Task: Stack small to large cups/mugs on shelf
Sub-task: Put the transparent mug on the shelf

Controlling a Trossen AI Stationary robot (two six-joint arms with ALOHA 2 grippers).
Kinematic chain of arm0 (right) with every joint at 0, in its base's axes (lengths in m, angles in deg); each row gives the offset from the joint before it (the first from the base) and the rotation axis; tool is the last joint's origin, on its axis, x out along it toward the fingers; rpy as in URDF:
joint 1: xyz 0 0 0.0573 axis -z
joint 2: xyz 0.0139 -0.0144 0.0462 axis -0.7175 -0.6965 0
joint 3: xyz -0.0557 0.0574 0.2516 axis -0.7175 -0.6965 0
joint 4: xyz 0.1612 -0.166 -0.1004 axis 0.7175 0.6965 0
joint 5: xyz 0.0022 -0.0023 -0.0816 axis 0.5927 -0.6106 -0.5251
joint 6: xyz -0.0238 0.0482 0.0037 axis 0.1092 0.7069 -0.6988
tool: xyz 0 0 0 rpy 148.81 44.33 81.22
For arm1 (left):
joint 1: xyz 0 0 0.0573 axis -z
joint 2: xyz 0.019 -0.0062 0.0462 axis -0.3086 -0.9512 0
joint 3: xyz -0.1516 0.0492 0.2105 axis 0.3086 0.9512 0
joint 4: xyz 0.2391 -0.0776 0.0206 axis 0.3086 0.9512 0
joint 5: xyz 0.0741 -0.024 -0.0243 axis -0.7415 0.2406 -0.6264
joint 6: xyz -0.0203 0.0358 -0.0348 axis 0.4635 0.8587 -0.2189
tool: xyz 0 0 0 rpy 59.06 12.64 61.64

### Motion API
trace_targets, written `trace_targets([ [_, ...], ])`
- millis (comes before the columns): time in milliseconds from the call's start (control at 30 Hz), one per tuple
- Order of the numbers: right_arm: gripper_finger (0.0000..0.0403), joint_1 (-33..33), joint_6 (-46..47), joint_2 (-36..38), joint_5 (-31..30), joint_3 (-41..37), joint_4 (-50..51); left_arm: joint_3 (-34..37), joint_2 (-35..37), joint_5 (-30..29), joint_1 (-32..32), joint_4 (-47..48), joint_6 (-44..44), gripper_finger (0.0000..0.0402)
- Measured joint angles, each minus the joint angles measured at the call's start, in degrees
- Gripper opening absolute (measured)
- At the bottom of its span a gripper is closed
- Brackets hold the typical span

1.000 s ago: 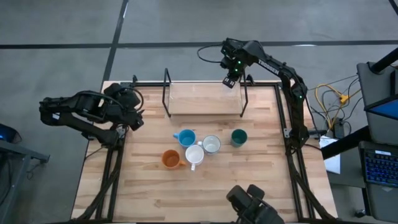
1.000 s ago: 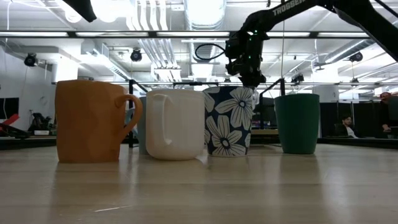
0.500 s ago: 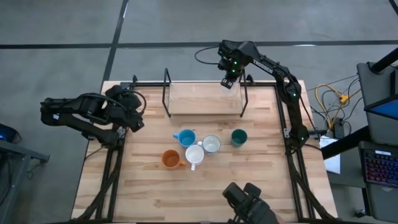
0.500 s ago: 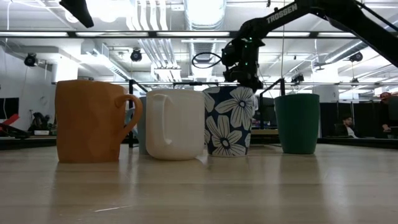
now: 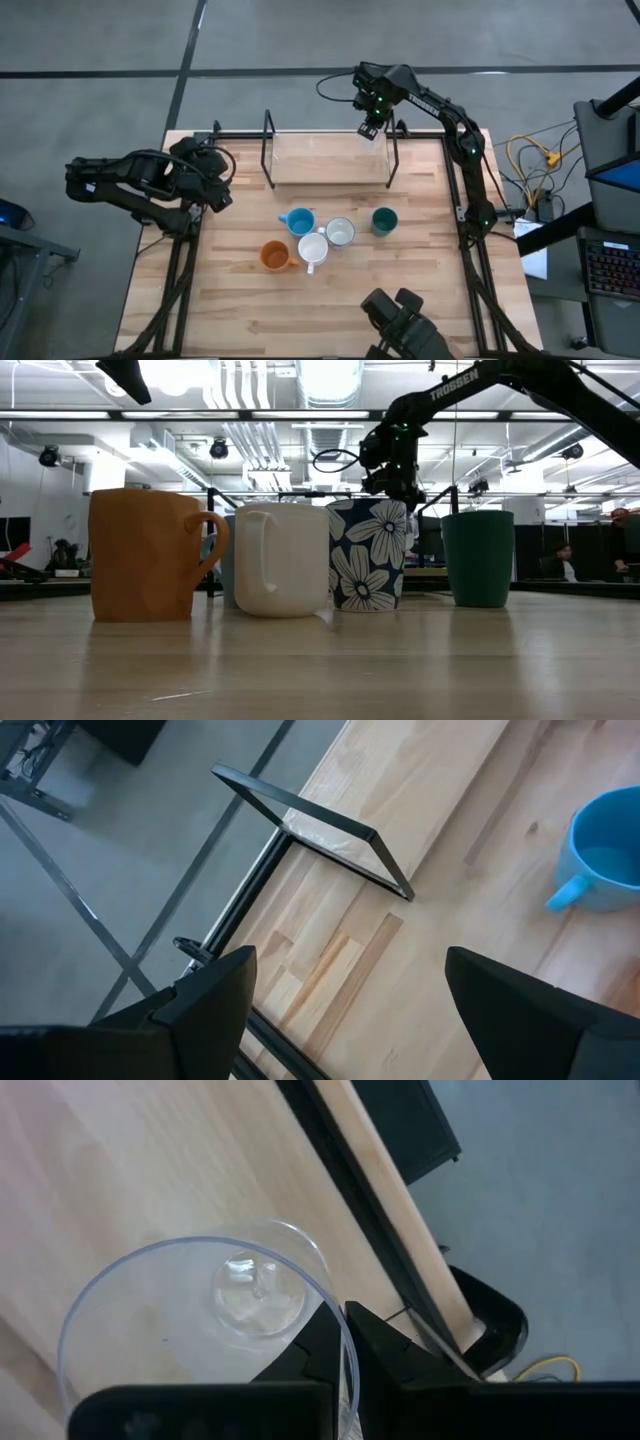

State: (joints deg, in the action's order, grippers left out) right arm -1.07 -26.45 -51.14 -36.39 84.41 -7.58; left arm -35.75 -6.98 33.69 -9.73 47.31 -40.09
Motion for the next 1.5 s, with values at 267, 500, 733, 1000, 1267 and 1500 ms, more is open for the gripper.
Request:
trace_targets([
  [267,0.0008,0.51,-0.87,-0.02,0.04,0.01,-2.46,-0.02,0.00,-0.02,0.00,0.00,0.15,0.0310],
  [500,0.0008,0.83,-1.22,-1.15,0.04,0.03,-2.46,-0.02,-0.09,-0.02,0.00,-0.07,0.17,0.0310],
  [733,0.0008,0.91,-1.18,-1.72,0.14,-0.05,-2.28,-0.02,-0.09,-0.05,0.00,-0.09,0.28,0.0310],
  [1000,0.0008,0.91,-0.59,-1.79,0.22,-0.07,-2.17,-0.02,-0.09,-0.07,0.00,-0.09,0.28,0.0310],
  [1267,0.0008,0.91,-0.59,-1.79,0.20,-0.07,-2.22,-0.02,-0.09,-0.07,0.00,-0.07,0.26,0.0310],
  [1500,0.0037,0.91,-0.57,-1.79,0.14,-0.09,-2.27,-0.02,-0.09,0.50,0.02,-0.04,0.24,0.0310],
])
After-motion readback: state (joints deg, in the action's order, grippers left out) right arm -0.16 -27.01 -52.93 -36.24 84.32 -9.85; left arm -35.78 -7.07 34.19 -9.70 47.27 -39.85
